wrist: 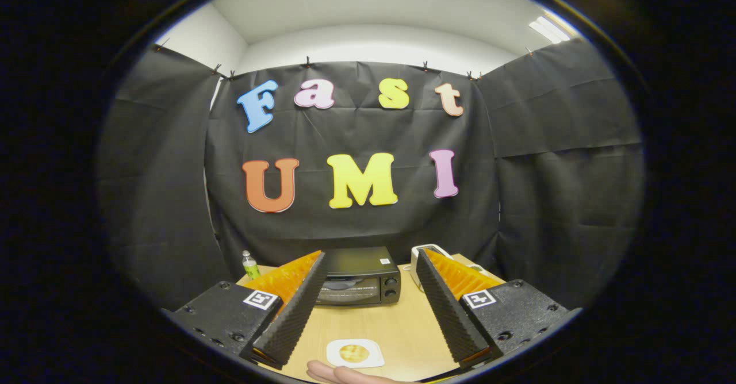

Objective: Open the toaster oven, put the food inside, and close the toaster oven door.

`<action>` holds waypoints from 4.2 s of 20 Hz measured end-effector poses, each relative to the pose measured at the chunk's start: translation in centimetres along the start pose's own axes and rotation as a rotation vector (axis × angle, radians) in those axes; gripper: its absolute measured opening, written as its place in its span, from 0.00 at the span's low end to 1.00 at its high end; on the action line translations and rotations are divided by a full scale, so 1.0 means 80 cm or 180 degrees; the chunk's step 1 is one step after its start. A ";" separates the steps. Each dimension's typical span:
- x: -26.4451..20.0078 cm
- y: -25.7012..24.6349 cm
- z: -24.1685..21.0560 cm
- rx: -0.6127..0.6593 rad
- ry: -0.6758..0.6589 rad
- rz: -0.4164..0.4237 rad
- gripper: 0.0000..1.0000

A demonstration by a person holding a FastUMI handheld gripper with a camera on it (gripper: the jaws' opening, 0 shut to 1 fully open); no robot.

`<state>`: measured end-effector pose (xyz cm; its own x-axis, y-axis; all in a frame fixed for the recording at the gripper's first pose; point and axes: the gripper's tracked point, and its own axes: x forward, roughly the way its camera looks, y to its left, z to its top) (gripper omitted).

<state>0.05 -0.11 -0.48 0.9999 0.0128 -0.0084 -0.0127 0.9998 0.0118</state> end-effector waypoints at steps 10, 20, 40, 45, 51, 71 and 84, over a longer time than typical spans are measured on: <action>0.007 -0.003 -0.048 -0.0035 0.0107 0.0012 1.00; 0.039 -0.015 -0.148 -0.0081 0.0384 0.0011 1.00; 0.254 0.052 -0.216 -0.0106 0.0481 0.0051 1.00; 0.330 0.072 -0.247 -0.0184 0.0506 0.0047 1.00; 0.404 0.094 -0.281 -0.0095 0.0691 0.0077 1.00; 0.392 0.100 -0.327 0.0308 0.1278 0.0158 1.00; 0.292 0.080 -0.406 0.0042 0.1623 0.0175 1.00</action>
<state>23.08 7.00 -33.07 0.8664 0.0729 -0.4940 -0.0619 0.9973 0.0387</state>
